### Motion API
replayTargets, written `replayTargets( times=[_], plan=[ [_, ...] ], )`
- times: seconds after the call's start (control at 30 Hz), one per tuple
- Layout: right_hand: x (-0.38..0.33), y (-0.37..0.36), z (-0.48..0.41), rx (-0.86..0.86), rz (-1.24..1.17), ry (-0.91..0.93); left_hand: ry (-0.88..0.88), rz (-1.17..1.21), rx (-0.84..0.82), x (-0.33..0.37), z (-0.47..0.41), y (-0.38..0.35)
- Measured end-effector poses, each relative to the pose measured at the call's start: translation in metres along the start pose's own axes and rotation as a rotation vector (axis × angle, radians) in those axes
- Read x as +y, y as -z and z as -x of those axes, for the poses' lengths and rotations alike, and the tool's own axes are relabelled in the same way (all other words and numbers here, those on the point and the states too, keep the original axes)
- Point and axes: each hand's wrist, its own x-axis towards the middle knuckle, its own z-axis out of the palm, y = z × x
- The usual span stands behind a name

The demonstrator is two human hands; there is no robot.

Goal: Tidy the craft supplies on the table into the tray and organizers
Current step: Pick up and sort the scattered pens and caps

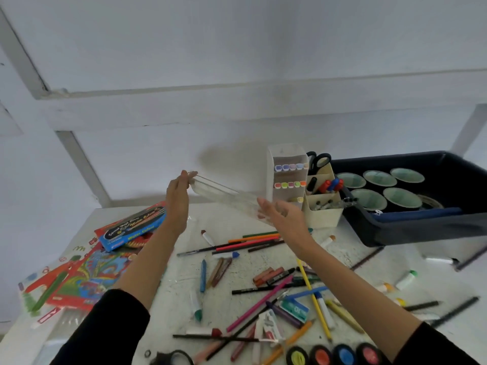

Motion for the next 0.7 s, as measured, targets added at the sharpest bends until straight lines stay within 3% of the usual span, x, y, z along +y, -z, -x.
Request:
replayTargets(
  times=[0.13,0.37,0.5,0.7],
  plan=[
    [0.0,0.03,0.031,-0.01,-0.165,-0.085,0.006,-0.018,0.038,-0.001,0.049,-0.012],
    [0.011,0.092,0.086,-0.038,-0.162,-0.055,-0.122,-0.188,0.08,-0.002,0.14,-0.035],
    [0.022,0.121,0.11,0.02,-0.223,-0.08,-0.037,-0.207,0.095,-0.005,0.187,-0.05],
    [0.049,0.15,0.143,0.114,-0.122,-0.128,0.025,-0.228,0.087,-0.012,0.259,-0.066]
  ],
)
